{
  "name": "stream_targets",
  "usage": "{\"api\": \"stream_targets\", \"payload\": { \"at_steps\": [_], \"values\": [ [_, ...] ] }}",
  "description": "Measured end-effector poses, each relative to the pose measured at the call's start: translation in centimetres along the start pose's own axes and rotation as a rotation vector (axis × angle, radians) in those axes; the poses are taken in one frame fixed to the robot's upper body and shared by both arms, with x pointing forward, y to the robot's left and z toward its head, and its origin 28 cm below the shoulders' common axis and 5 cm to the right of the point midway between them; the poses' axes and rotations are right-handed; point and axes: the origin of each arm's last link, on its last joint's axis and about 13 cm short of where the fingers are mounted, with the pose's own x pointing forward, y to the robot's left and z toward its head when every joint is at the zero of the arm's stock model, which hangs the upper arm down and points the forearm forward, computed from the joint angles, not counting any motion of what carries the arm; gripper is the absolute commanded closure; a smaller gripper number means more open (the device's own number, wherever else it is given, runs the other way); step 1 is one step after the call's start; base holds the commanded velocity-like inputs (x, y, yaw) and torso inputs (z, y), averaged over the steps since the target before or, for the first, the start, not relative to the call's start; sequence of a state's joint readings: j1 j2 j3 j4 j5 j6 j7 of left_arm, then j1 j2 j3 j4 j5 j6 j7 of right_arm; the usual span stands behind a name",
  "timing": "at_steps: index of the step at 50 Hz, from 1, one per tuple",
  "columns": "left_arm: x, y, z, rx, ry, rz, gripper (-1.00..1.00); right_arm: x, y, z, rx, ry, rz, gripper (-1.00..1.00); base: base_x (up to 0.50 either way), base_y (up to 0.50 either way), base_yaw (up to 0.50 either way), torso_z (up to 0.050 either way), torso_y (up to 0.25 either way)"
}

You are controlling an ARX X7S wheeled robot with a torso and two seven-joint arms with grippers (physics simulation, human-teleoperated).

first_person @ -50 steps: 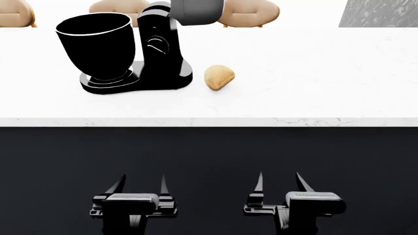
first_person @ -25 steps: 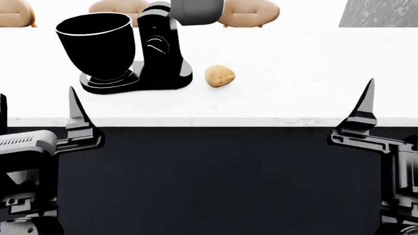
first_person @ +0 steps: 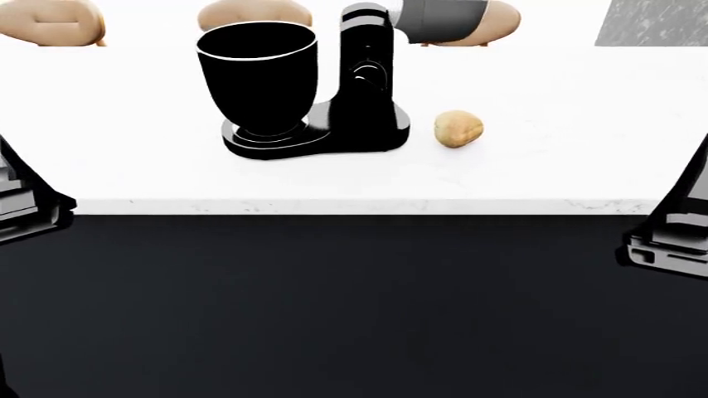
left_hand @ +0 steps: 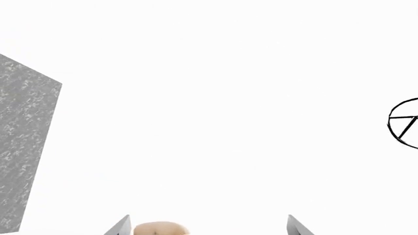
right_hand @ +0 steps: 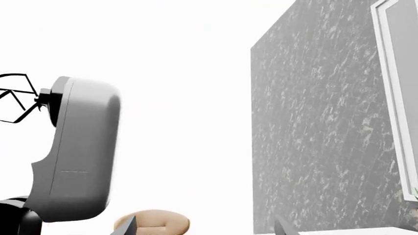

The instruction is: Place the bread in the stand mixer bowl.

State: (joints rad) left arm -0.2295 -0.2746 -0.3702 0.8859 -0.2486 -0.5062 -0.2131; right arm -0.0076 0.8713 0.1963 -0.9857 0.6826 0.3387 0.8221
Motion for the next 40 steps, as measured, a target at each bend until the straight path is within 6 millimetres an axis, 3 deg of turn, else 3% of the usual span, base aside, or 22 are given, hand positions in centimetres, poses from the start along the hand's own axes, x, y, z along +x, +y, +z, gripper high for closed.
{"api": "stream_targets", "payload": {
  "at_steps": [16, 32, 40],
  "values": [
    [-0.11, 0.20, 0.18, 0.014, -0.008, 0.007, -1.00, -0.31, -0.07, -0.01, 0.004, 0.011, 0.009, -1.00, 0.00, 0.49, 0.00, 0.000, 0.000],
    [-0.19, 0.23, 0.16, 0.025, -0.008, 0.002, -1.00, -0.44, -0.12, -0.13, -0.005, 0.034, 0.008, -1.00, 0.00, 0.01, 0.00, 0.000, 0.000],
    [-0.25, 0.21, -0.01, 0.032, -0.002, 0.000, -1.00, -0.63, -0.12, -0.15, -0.007, 0.038, 0.027, -1.00, 0.46, 0.00, 0.00, 0.000, 0.000]
  ]
}}
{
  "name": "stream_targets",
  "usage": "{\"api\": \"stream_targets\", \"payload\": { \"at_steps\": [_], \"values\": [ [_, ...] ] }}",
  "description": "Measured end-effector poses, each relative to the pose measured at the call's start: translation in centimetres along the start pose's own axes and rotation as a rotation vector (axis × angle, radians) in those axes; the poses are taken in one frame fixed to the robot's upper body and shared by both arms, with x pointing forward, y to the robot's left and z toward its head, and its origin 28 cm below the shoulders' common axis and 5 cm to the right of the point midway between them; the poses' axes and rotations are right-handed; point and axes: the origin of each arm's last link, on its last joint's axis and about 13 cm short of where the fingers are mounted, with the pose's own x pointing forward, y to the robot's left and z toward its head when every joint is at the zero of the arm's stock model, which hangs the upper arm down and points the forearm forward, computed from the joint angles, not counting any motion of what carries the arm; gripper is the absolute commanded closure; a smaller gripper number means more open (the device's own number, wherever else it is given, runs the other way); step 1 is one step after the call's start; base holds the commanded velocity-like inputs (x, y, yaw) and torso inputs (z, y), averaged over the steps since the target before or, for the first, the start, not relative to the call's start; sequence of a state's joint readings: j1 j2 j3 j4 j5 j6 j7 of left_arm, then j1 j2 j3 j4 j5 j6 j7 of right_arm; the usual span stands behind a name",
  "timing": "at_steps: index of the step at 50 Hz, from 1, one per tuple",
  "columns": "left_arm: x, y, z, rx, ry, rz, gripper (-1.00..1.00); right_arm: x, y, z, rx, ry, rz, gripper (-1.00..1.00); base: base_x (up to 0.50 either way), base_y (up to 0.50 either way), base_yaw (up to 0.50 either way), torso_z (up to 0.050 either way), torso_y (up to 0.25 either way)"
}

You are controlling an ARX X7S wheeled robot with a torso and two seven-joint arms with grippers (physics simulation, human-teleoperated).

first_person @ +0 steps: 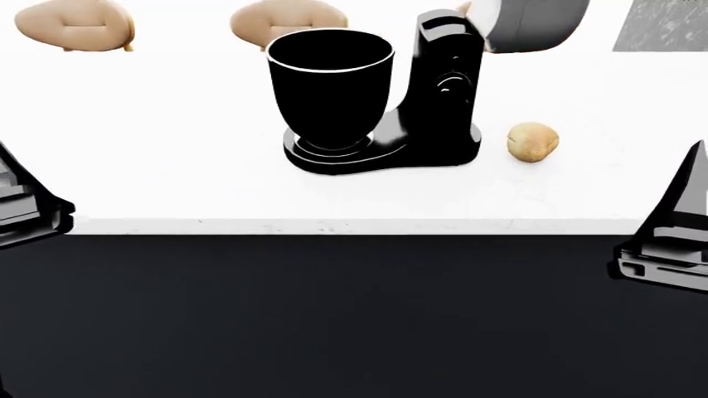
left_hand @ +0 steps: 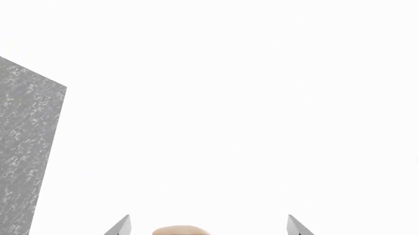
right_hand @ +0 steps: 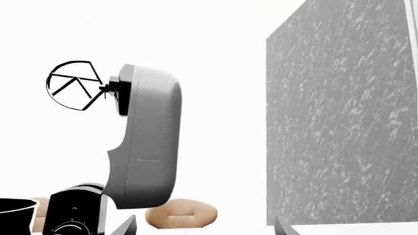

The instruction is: Place the bread in the stand mixer bowl.

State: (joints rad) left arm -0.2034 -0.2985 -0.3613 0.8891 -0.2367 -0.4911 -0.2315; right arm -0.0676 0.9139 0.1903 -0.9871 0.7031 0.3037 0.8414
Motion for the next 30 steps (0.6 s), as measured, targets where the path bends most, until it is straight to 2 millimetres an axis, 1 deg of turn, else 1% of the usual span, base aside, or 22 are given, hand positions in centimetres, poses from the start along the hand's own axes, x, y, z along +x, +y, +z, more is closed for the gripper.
{"api": "stream_targets", "payload": {
  "at_steps": [22, 30],
  "values": [
    [-0.03, -0.02, -0.16, 0.007, 0.008, -0.005, -1.00, -0.25, -0.08, 0.22, -0.008, -0.001, 0.013, -1.00, 0.50, 0.00, 0.00, 0.000, 0.000],
    [-0.05, -0.04, -0.23, 0.008, 0.011, -0.006, -1.00, -0.28, -0.26, 0.17, -0.022, 0.014, -0.005, -1.00, 0.00, 0.00, 0.00, 0.000, 0.002]
  ]
}}
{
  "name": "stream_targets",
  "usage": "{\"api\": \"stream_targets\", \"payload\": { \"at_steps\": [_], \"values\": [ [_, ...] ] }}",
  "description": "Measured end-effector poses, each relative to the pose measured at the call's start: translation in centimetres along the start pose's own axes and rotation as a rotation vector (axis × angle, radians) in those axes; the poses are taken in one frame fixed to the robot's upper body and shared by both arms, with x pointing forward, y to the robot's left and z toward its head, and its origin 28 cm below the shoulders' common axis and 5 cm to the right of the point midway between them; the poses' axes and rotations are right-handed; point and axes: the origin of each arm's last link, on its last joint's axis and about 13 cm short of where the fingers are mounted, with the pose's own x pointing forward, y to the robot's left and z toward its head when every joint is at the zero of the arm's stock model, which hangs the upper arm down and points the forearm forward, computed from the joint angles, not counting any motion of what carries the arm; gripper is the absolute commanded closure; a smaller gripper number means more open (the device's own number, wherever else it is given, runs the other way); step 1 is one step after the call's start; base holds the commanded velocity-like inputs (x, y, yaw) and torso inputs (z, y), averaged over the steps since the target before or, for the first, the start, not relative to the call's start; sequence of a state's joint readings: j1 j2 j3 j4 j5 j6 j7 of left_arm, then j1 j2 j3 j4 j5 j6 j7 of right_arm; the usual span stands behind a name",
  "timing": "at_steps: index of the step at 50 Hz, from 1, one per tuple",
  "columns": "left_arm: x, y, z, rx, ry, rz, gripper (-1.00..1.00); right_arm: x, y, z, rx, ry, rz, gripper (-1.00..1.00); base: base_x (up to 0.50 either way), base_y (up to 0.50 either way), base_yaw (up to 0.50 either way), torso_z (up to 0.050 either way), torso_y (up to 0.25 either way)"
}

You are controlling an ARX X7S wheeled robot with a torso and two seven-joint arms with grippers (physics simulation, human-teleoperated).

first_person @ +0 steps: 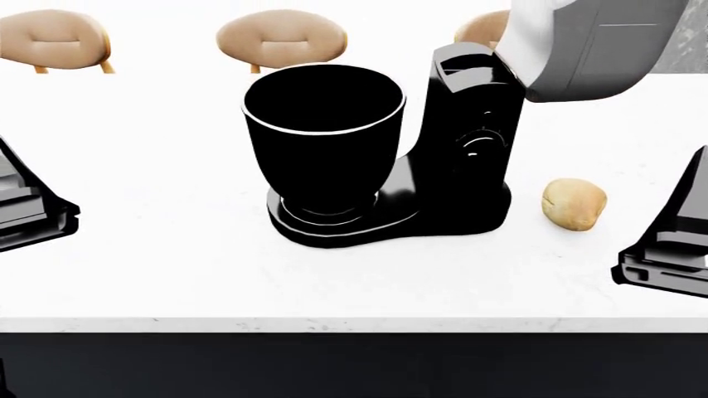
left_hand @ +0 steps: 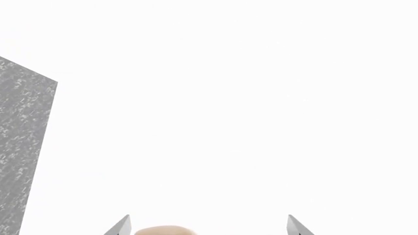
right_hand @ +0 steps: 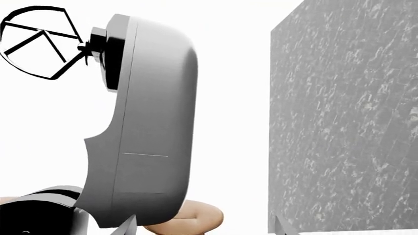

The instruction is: Place the bread in the stand mixer bowl.

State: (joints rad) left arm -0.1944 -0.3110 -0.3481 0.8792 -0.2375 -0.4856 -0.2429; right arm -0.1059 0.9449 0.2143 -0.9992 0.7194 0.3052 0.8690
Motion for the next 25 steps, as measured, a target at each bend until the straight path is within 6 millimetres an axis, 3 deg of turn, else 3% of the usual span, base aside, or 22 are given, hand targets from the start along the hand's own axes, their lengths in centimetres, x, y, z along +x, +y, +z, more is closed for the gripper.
{"api": "stream_targets", "payload": {
  "at_steps": [25],
  "values": [
    [-0.09, 0.03, -0.15, 0.005, 0.006, 0.000, -1.00, 0.07, 0.05, -0.76, -0.005, 0.074, -0.001, -1.00, 0.00, 0.00, 0.00, 0.000, 0.000]
  ]
}}
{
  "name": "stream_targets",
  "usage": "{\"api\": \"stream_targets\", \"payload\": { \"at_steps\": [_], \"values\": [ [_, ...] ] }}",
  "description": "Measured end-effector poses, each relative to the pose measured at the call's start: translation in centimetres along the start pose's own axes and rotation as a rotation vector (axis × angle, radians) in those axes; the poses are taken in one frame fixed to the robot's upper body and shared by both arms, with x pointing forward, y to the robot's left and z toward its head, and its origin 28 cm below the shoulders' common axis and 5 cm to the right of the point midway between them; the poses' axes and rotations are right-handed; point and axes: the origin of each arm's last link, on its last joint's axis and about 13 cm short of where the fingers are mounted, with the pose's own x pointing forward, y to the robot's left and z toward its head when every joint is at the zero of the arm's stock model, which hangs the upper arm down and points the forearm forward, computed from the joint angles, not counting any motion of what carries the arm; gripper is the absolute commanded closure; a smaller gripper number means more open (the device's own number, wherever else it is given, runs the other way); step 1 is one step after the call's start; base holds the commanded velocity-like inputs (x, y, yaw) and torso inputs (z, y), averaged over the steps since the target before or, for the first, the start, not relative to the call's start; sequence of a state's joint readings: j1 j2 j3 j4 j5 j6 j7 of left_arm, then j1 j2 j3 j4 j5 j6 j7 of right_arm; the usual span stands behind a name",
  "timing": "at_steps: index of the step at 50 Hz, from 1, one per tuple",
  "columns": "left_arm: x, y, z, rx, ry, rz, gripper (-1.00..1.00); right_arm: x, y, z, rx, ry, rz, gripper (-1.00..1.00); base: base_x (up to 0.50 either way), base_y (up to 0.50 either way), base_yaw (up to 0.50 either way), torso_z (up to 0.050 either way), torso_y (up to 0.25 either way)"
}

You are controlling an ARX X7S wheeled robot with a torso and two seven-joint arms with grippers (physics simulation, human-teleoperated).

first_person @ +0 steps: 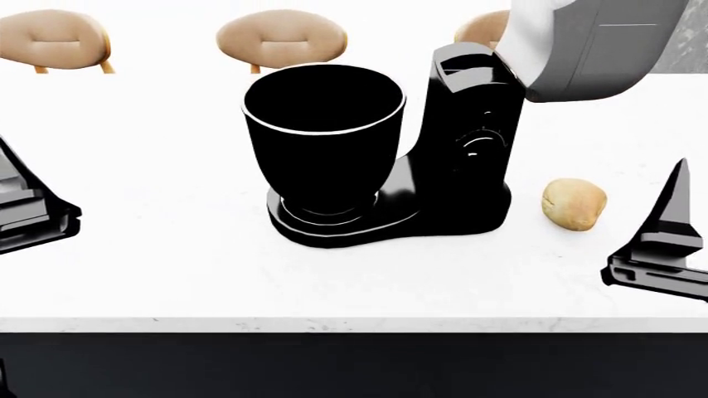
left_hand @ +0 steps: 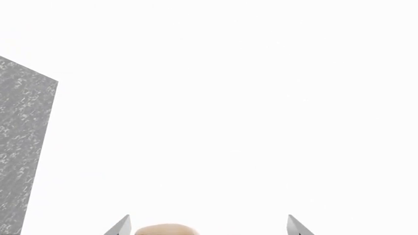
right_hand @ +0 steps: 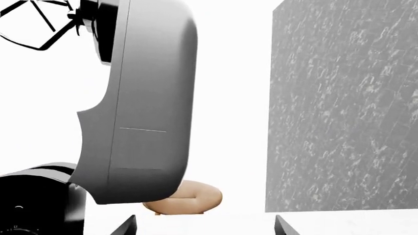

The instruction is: Place the bread in the stand mixer bowl.

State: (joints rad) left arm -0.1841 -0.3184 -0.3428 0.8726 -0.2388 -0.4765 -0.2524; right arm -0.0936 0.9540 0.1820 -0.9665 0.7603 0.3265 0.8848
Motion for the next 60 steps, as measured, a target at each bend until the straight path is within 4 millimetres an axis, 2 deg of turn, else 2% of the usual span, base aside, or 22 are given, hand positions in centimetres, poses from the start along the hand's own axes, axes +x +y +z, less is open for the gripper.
{"api": "stream_targets", "payload": {
  "at_steps": [24, 36, 60],
  "values": [
    [-0.1, 0.0, -0.2, 0.003, 0.003, -0.007, -1.00, 2.9, 0.9, -1.4, 0.040, 0.283, 0.157, -1.00, 0.00, 0.00, 0.00, 0.000, 0.000],
    [0.0, 0.0, -0.4, 0.006, 0.010, -0.005, -1.00, 6.5, 0.8, -3.5, 0.006, 0.517, 0.249, -1.00, 0.00, 0.00, 0.00, 0.000, 0.000],
    [0.0, 0.1, -0.7, 0.011, 0.019, -0.001, -1.00, 10.1, 1.2, -5.9, -0.042, 0.795, 0.250, -1.00, 0.00, 0.00, 0.00, 0.000, 0.000]
  ]
}}
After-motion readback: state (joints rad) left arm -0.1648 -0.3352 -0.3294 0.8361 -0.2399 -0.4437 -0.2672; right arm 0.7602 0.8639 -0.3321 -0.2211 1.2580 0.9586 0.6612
